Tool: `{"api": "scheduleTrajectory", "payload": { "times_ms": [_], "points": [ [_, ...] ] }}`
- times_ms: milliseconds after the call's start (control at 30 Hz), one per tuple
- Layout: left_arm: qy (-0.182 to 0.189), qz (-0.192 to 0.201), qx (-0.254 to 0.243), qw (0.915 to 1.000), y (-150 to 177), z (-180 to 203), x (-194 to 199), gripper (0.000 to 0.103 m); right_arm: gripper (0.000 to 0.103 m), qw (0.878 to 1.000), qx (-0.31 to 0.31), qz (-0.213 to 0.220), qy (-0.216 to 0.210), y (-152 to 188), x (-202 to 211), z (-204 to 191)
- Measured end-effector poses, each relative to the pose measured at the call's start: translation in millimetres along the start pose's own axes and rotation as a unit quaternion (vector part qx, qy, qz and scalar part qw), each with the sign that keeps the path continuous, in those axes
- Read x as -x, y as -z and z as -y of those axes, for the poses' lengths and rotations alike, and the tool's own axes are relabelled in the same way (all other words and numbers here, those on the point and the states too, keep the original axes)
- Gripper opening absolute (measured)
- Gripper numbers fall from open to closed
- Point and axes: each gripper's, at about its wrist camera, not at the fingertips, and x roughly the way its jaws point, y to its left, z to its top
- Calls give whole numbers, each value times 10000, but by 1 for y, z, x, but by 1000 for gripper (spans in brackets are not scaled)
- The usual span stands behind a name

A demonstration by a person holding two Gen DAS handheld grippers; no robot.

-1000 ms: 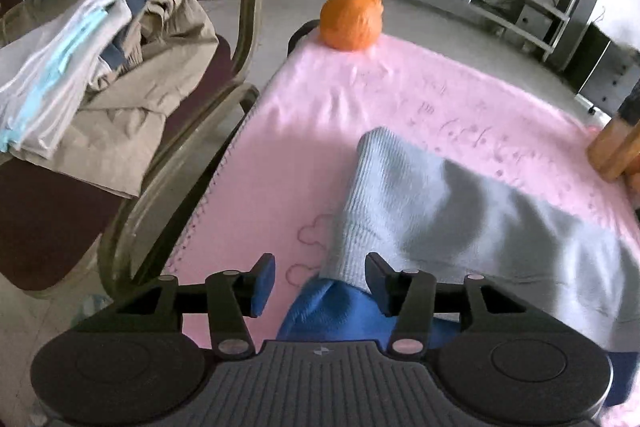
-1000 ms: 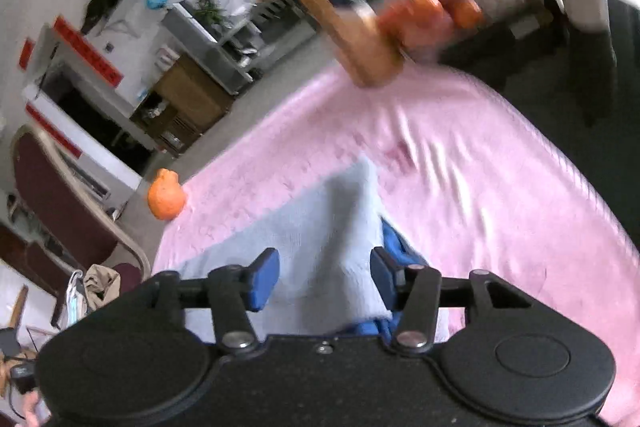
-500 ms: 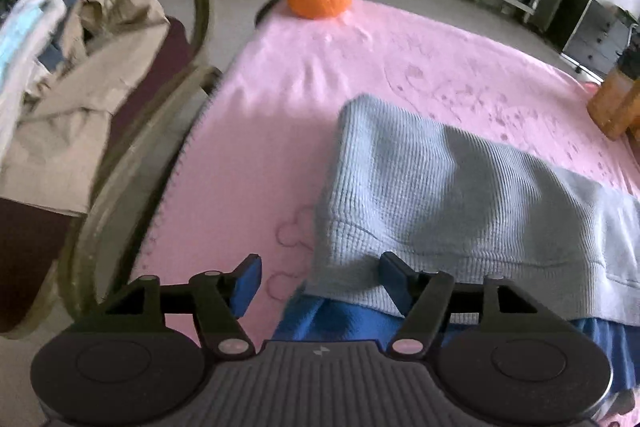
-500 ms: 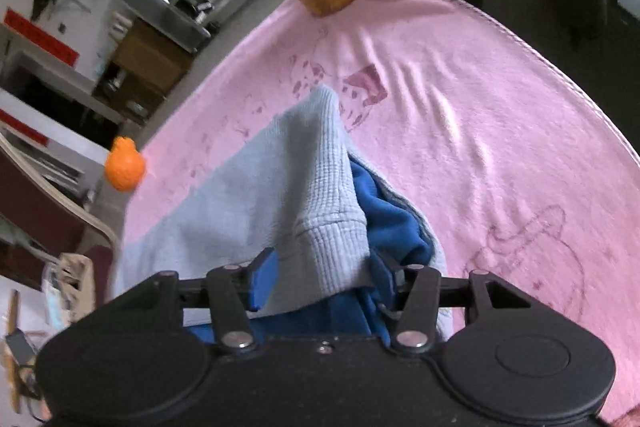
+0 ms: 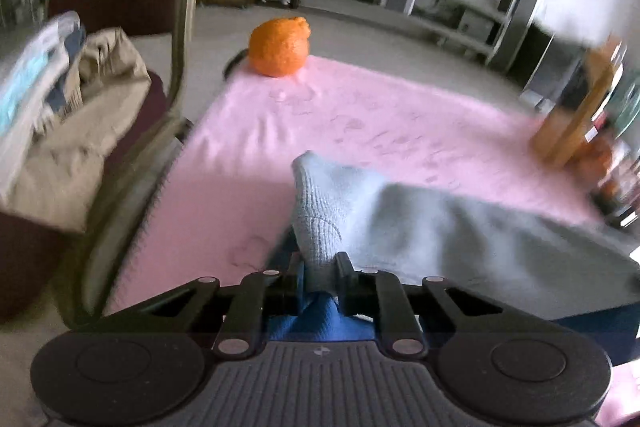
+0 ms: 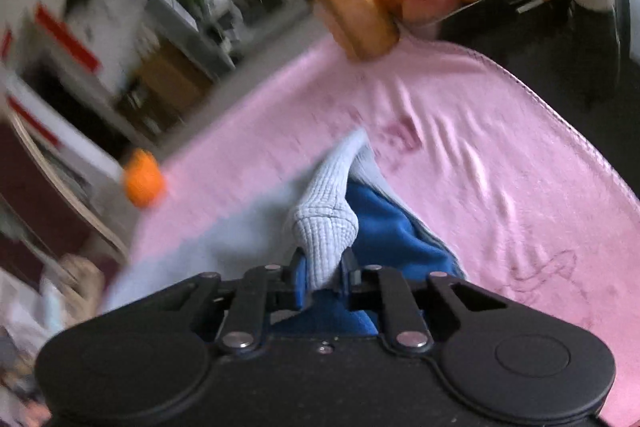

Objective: Fold clothes

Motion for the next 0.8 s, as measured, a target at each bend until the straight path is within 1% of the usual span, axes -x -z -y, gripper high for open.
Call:
{"api": "scheduleTrajectory", "payload": {
  "times_ms": [67,100,167,200,267,300,333,367,400,433,467,500,533,567,600,633,667,700,733,767,800],
  "points": [
    [243,-120,361,9990,-2,-8,4,15,15,9977,-570,48,-351,-5,10,17],
    [360,-181,540,9977,-3,-11,5,15,15,9965,-760,17,-349,-7,11,23],
    [309,-421,729,9960,1,-20,-4,16,15,9934,-1102,-51,-302,-10,10,33],
    [173,-573,737,9955,3,-22,-12,17,15,9923,-1219,-100,-203,-10,8,39],
    [-492,-607,208,9967,9,-12,-29,18,15,9913,-1286,-270,35,-12,1,44],
    [-832,-616,-70,9946,12,-7,-37,19,16,9926,-1121,-368,283,-11,-4,41],
    [-1171,-623,-348,9905,15,-2,-45,21,17,9943,-791,-447,550,-10,-10,33],
    [-1410,-509,-666,9865,18,6,-47,24,21,9943,-440,-522,817,-8,-16,25],
    [-1539,-399,-860,9835,20,10,-45,24,25,9923,-88,-596,1082,-7,-22,17],
    [-1664,-245,-962,9810,22,13,-38,24,27,9904,225,-562,1245,-4,-24,8],
    [-1789,-87,-1056,9781,25,15,-31,24,32,9887,482,-441,1351,-2,-22,0],
    [-1709,77,-1027,9799,25,14,-23,24,43,9874,664,-277,1408,0,-17,-5],
    [-1608,243,-986,9818,25,13,-16,23,50,9857,835,-109,1457,1,-12,-10],
    [-1506,408,-944,9832,24,11,-8,17,58,9872,852,-32,1347,2,-7,-9],
    [-1403,573,-903,9843,24,10,0,16,60,9890,846,30,1214,2,-1,-8],
    [-1008,676,-954,9880,25,12,7,16,60,9905,840,93,1081,2,4,-6],
    [-729,671,-1030,9897,27,16,8,20,60,9920,792,65,983,4,8,-3],
    [-555,556,-1147,9903,31,21,5,23,59,9933,737,25,889,6,11,0],
    [-521,294,-1325,9894,35,28,-3,24,58,9945,683,-16,796,7,14,3],
    [-590,-47,-1498,9869,41,33,-16,23,55,9955,628,-56,702,9,17,7],
    [-692,-343,-1630,9836,48,36,-26,23,48,9964,573,-97,609,11,20,10]
  ]
}}
